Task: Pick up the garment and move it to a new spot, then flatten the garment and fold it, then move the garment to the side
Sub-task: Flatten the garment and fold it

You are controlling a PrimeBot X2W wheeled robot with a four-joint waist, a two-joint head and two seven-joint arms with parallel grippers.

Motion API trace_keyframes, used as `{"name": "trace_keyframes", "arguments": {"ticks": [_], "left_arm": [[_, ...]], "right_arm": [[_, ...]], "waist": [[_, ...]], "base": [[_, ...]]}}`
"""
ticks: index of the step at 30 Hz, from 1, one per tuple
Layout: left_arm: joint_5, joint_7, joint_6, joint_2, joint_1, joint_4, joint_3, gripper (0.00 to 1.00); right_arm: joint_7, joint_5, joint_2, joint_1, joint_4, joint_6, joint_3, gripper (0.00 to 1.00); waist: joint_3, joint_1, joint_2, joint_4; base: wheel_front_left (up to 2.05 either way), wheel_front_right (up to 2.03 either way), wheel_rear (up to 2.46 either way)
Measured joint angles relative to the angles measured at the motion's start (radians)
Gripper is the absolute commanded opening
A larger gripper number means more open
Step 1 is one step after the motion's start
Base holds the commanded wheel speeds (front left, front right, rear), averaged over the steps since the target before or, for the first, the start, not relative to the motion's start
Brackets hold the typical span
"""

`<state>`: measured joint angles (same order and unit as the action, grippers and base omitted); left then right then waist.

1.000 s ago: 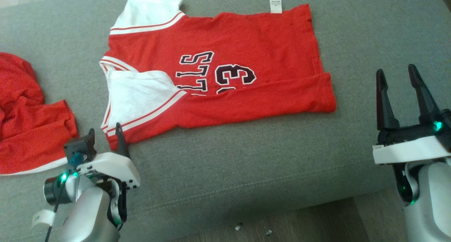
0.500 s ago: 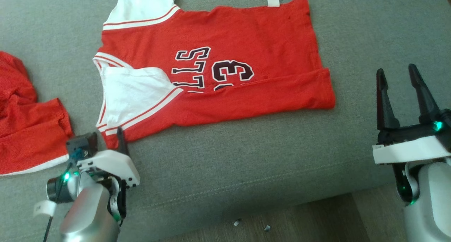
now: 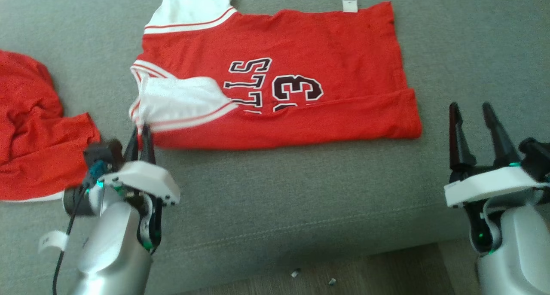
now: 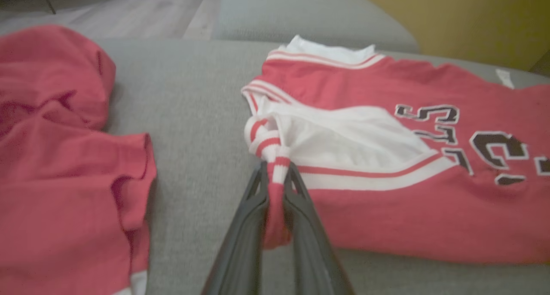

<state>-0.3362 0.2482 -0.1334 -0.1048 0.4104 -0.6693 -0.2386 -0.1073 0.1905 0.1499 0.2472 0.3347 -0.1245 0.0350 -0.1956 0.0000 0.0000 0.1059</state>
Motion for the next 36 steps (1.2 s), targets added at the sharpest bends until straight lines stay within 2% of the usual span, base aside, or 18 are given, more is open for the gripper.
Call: {"name": "trace_keyframes", "arguments": {"ticks": [4,9,16,29,30,31,32,36], "left_arm": [[0.039,0.001,-0.007,0.0,-0.029,0.126,0.004,0.0],[0.047,0.001,-0.006,0.002,-0.082,0.17,0.002,0.0],[0.061,0.001,0.019,0.005,-0.093,0.179,-0.034,0.0],[0.071,0.001,0.019,0.007,-0.064,0.197,-0.067,0.0],[0.071,0.001,0.019,0.008,-0.062,0.197,-0.068,0.0],[0.071,0.001,0.019,0.008,-0.06,0.197,-0.068,0.0],[0.071,0.001,0.019,0.008,-0.058,0.197,-0.068,0.0],[0.071,0.001,0.017,0.007,-0.057,0.196,-0.069,0.0]], "right_arm": [[0.047,0.053,-0.026,0.002,0.073,0.0,-0.016,1.0],[0.075,0.081,-0.046,0.015,0.152,0.0,-0.049,1.0],[0.098,0.06,-0.05,0.106,0.277,0.0,-0.08,1.0],[0.139,0.095,-0.046,0.209,0.447,0.0,-0.096,1.0],[0.141,0.103,-0.046,0.214,0.454,0.0,-0.09,0.85],[0.143,0.111,-0.045,0.22,0.458,0.0,-0.081,0.08],[0.149,0.117,-0.044,0.225,0.461,0.0,-0.067,0.0],[0.149,0.132,-0.033,0.233,0.473,0.0,-0.016,0.0]], "waist": [[-0.003,0.0,0.0,-0.021],[-0.003,0.0,0.0,-0.041],[-0.021,0.0001,0.0,-0.068],[-0.077,0.0001,0.0,-0.103],[-0.079,0.0001,0.0,-0.105],[-0.081,0.0001,0.0,-0.107],[-0.082,0.0001,0.0,-0.108],[-0.081,0.0001,0.0,-0.111]], "base": [[0.0,0.0,0.0],[0.0,0.0,0.0],[0.0,0.0,0.0],[0.0,0.0,0.0],[0.0,0.0,0.0],[0.0,0.0,0.0],[0.0,0.0,0.0],[0.0,0.0,0.0]]}}
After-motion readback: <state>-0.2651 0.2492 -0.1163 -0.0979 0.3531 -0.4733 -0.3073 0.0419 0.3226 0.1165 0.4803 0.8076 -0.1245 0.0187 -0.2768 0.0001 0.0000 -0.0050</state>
